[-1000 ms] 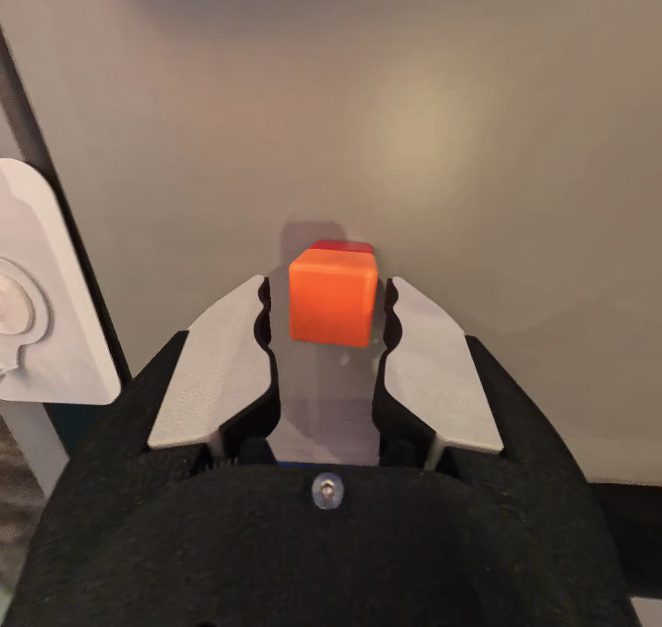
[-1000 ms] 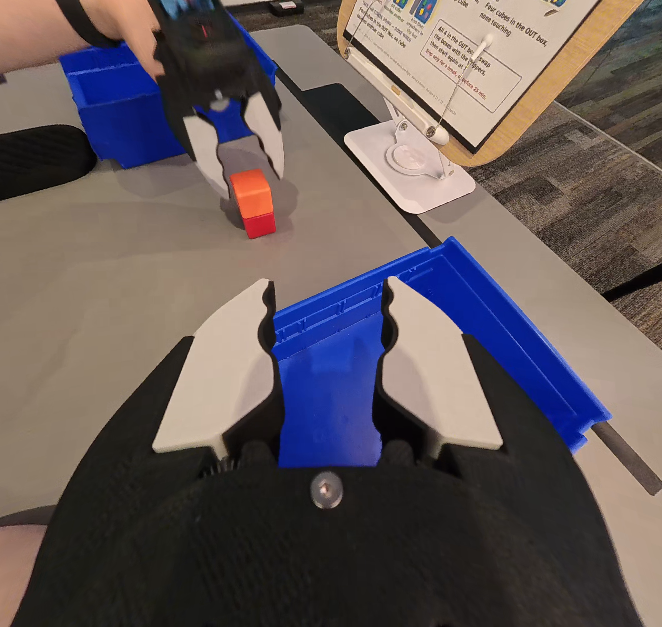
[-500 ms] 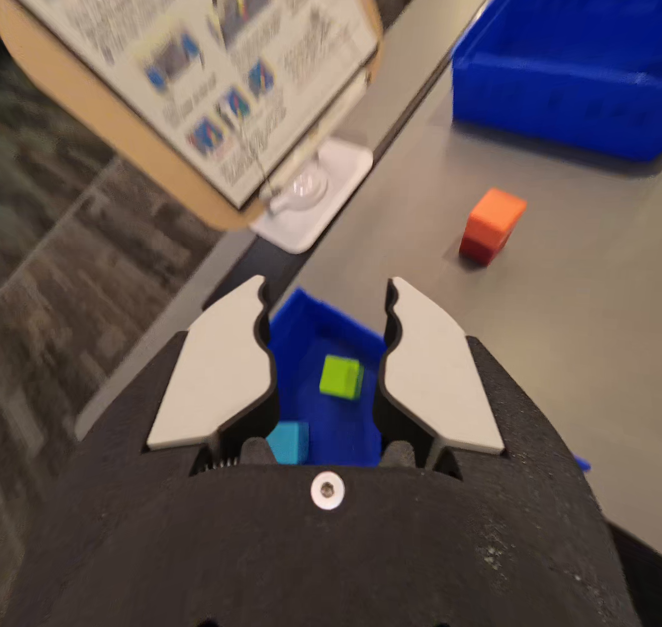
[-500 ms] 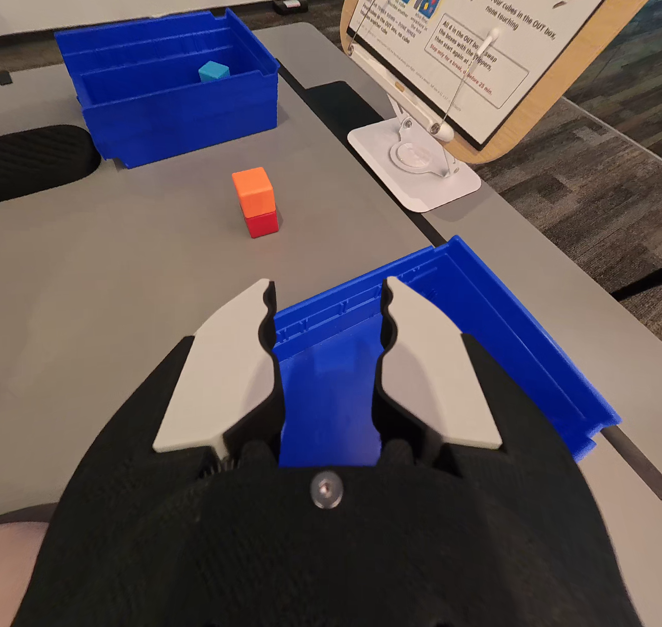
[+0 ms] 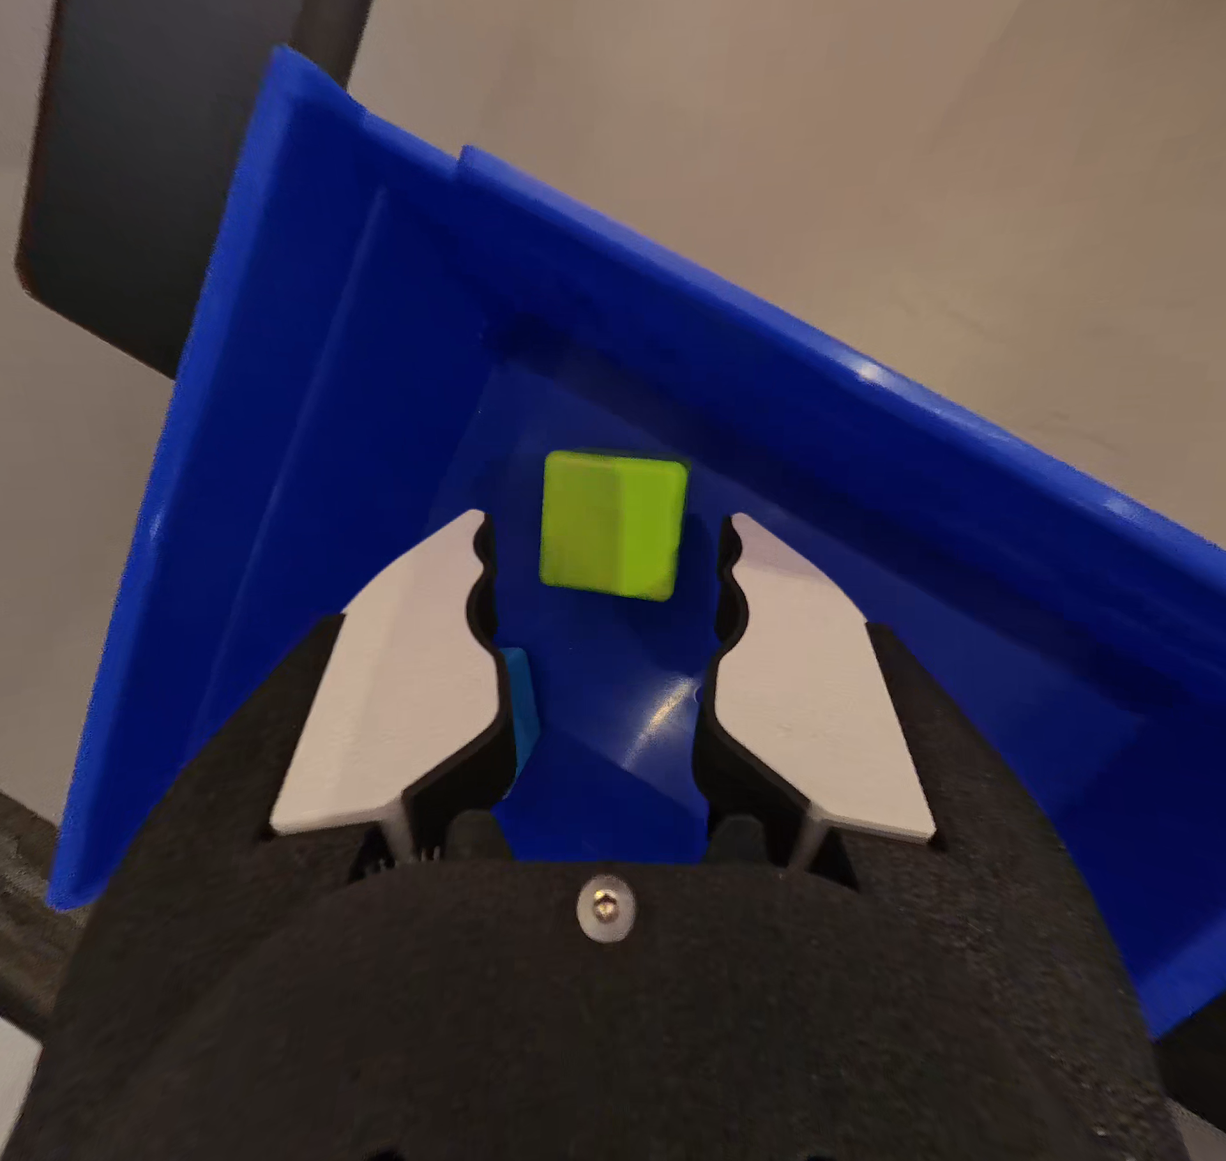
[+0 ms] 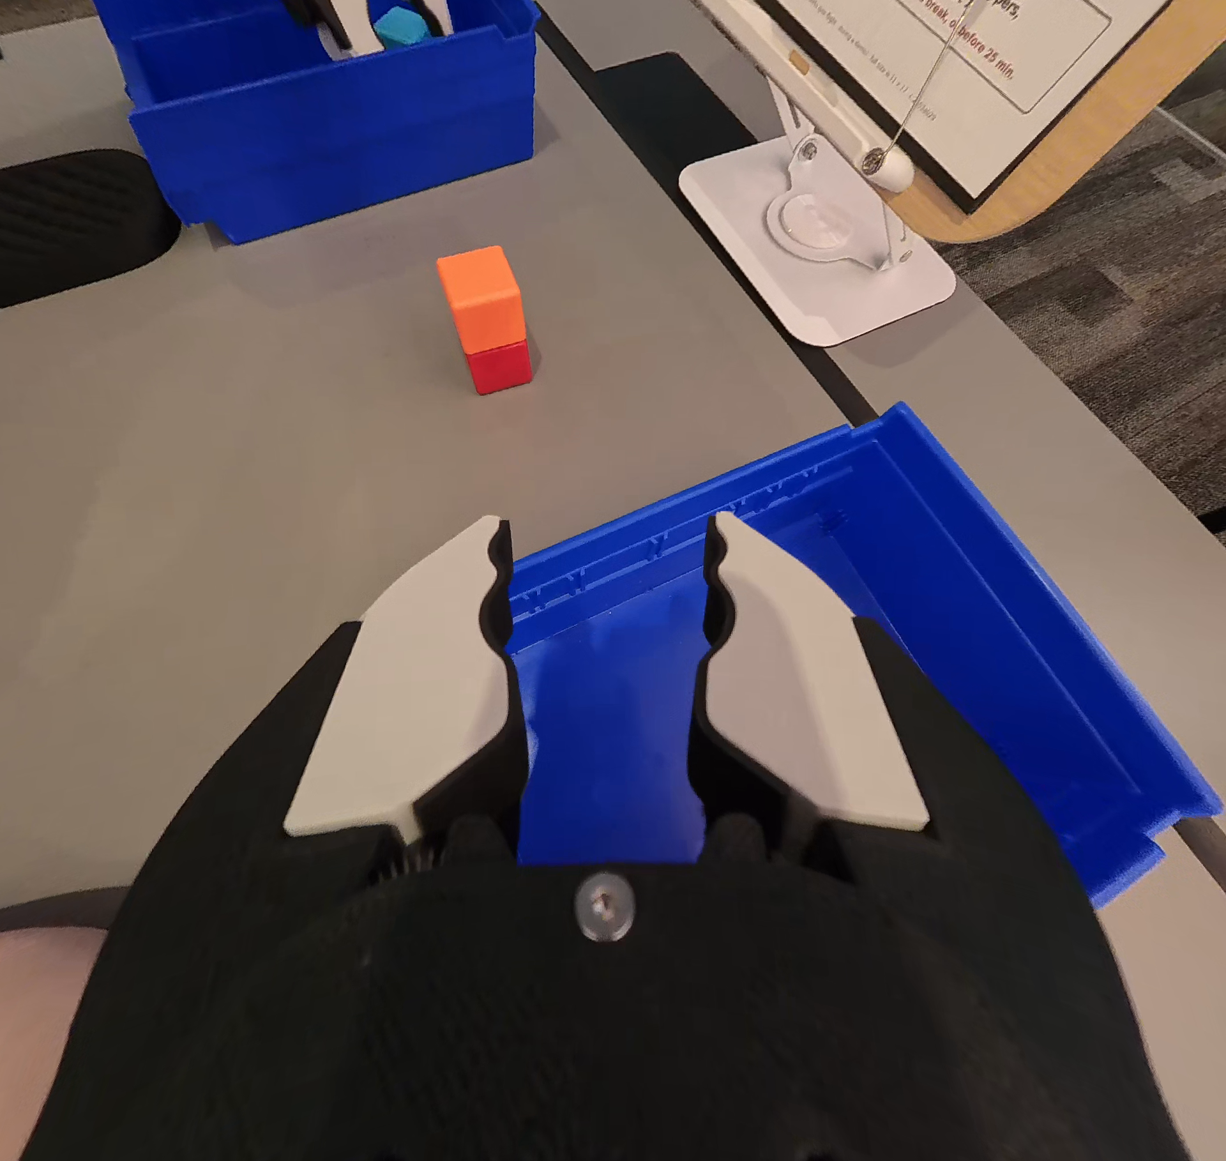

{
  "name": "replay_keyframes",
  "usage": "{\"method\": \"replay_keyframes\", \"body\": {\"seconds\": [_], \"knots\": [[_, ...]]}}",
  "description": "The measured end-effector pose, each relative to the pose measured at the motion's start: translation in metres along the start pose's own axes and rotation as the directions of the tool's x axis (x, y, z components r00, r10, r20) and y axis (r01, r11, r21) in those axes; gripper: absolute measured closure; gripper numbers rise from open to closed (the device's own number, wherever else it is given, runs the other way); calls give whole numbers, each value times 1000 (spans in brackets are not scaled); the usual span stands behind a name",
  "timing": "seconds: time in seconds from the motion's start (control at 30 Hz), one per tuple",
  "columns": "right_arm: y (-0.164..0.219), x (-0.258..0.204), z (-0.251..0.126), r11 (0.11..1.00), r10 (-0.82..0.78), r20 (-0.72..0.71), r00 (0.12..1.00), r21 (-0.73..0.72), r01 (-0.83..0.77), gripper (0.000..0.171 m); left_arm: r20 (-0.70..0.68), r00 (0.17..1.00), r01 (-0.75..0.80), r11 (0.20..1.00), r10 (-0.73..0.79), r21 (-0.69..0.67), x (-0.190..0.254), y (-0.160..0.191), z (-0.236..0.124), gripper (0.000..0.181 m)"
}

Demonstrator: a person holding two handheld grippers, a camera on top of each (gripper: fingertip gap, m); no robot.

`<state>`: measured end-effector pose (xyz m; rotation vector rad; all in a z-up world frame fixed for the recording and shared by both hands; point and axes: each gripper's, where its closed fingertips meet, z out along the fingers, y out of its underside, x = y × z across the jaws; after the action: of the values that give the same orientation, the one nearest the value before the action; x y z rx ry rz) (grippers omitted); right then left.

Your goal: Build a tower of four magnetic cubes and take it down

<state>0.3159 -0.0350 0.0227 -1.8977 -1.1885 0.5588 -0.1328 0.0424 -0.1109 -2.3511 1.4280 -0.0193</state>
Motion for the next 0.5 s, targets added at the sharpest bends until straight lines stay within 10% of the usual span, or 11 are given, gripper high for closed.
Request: {"method": "replay_keyframes", "body": {"seconds": [0.5], "knots": [[6, 2, 2, 1000, 16, 22, 1000, -7, -16, 116, -20, 1000, 1, 993, -3, -115, -2, 14, 27, 132]]}}
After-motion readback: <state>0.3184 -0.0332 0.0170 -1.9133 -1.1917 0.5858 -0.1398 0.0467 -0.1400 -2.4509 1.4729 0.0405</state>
